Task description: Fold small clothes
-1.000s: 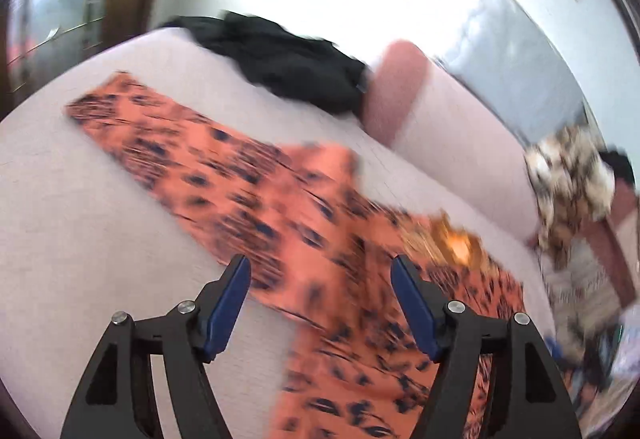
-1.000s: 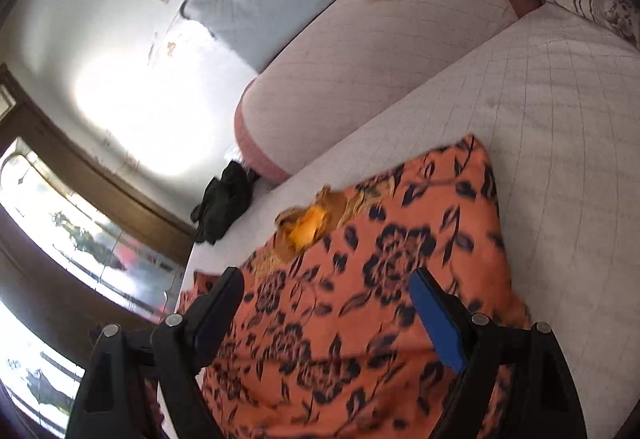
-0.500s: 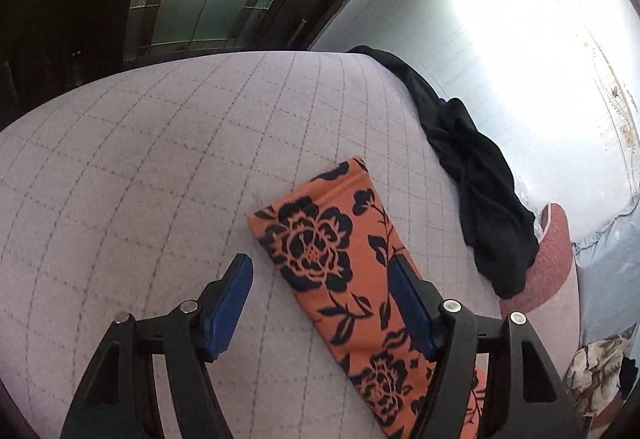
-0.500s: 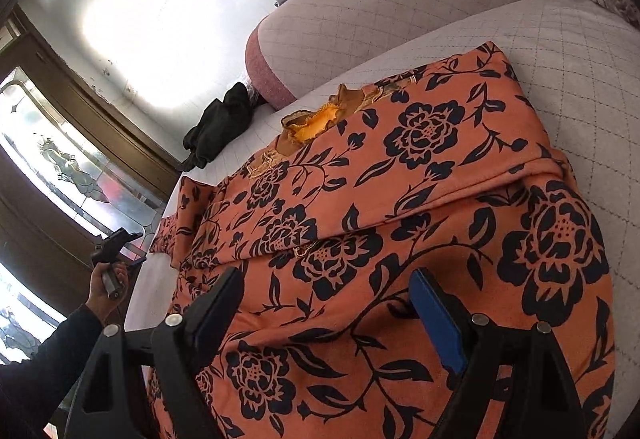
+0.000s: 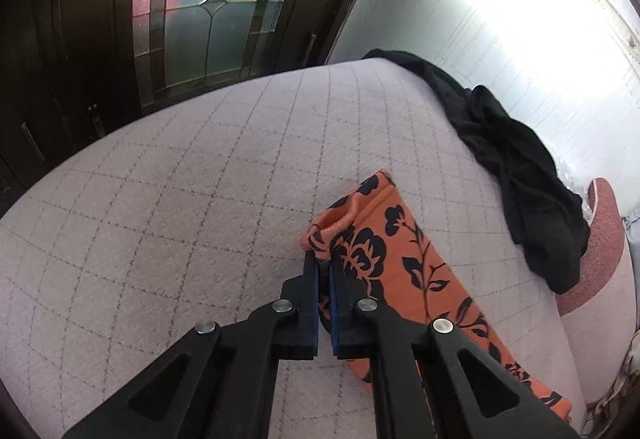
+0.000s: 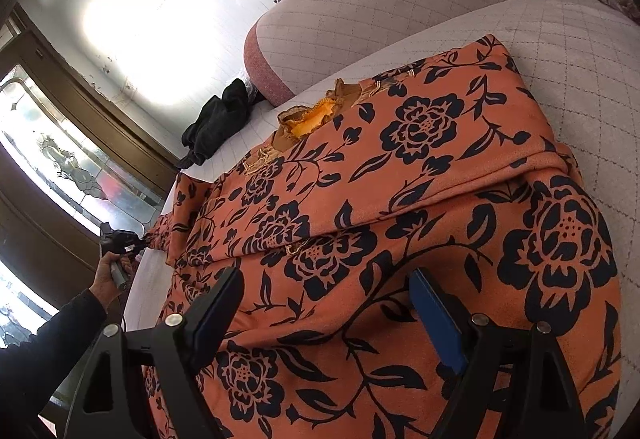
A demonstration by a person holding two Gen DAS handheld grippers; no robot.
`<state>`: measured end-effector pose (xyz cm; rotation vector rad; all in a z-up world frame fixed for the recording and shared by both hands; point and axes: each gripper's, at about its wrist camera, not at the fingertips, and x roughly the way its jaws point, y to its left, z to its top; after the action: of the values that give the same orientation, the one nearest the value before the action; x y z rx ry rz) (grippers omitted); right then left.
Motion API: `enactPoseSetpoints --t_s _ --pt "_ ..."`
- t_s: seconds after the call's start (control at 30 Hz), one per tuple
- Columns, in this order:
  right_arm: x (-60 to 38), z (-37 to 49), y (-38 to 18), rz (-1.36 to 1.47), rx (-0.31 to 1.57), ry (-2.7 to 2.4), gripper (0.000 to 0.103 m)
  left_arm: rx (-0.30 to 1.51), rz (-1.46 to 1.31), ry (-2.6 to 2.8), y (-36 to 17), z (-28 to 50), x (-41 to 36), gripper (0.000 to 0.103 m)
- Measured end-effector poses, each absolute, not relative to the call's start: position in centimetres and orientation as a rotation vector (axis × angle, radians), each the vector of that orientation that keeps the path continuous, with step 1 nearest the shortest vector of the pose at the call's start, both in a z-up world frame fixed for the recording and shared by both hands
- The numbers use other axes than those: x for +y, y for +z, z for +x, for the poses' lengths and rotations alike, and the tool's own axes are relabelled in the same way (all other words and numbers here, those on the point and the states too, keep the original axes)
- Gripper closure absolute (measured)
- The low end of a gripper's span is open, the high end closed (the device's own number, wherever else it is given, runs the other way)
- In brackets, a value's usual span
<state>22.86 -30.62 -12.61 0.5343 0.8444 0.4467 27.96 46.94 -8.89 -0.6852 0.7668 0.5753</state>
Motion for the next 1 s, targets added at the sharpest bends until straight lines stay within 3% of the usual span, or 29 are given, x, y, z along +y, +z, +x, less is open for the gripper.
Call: enactPoseSetpoints --t_s 0.23,0.47,0.67,1.0 --pt "-31.0 22.2 -11.6 0.547 0.803 0.458 0.016 0.54 -0.484 0.381 5.3 26.2 37.5 0.1" --pt "-32.1 21.2 -10.5 0.591 0.757 0.463 0.016 0.362 -0.284 0.083 16.0 22.4 21.1 0.1" --pt "-33.4 20.4 -9.6 0.633 0.715 0.47 0.016 0.397 -0.148 -0.162 15.7 23.2 6.4 0.1" --pt "-36.2 20.2 -9.3 0.735 0.673 0.449 0.016 0.574 -0.006 -0.447 7.2 24.3 -11.6 0.099"
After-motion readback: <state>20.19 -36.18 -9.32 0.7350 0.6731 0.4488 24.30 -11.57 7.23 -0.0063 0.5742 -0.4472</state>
